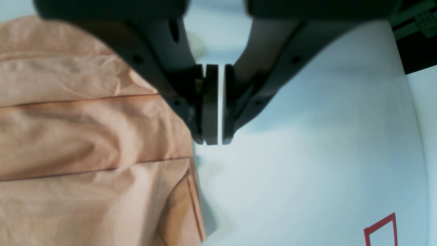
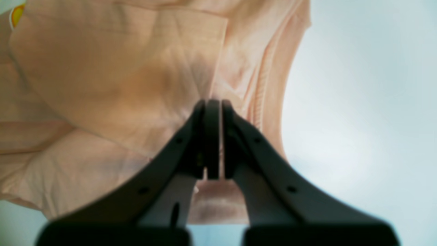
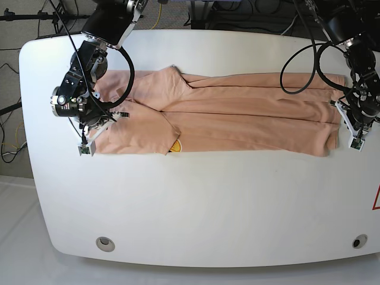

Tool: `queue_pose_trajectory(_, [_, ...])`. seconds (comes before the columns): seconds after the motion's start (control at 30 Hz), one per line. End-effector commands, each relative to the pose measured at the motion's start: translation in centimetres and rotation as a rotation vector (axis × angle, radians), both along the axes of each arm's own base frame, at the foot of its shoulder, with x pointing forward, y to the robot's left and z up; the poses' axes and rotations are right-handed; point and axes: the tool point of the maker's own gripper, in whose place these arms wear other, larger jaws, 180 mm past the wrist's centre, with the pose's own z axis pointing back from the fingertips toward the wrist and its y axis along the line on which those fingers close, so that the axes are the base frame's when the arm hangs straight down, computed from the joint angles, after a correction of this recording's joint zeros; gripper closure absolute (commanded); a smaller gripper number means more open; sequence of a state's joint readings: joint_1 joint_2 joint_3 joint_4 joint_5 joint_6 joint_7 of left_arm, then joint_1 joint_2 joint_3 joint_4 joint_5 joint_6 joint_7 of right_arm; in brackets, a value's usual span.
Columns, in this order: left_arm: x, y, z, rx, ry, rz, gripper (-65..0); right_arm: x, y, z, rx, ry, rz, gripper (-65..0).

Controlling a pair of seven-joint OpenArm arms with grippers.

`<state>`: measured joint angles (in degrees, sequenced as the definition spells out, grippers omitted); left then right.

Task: Fold the T-shirt properly
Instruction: 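Open the left gripper beside the shirt's end edge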

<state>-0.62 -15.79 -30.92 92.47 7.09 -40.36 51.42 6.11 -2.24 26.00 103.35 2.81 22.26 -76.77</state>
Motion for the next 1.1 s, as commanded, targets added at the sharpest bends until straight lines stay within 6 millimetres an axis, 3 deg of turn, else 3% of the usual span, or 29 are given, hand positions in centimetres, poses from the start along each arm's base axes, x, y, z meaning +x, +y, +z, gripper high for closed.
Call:
queue_pose_trajectory(0.0, [0.0,0.8,1.3,0.035,-0.015,0.015,-0.2,0.5,0.4,1.3,0.013,-0.064,0.013,-0.4])
queue_pose_trajectory(0.33, [-0.3,0.8,1.4,0.040,-0.014,0.014,-1.2,0.5,0.4,1.2,0.010,-0.064,0.017,-0.6])
queue_pose_trajectory(0.47, [-0.8,1.1,1.3,0.052,0.009,0.022,-5.2,0.7,0.1,1.6,-0.008,-0.063,0.014,-0.6])
queue_pose_trajectory(0.73, [-0.9,0.9,1.2,0.046,0.005,0.012,-19.1,0.6,0.2,1.5,-0.012,-0.062,0.023,-0.6])
queue_pose_trajectory(0.8, [-0.6,0.7,0.9,0.030,-0.012,-0.001,-29.4,0.7,0.3,1.7,-0.019,-0.068,0.029,-0.7])
queue_pose_trajectory(1.07, [-0.2,0.3,0.6,0.003,-0.040,-0.020,-37.1,0.7,0.6,1.0,-0.020,-0.054,0.045,-0.8])
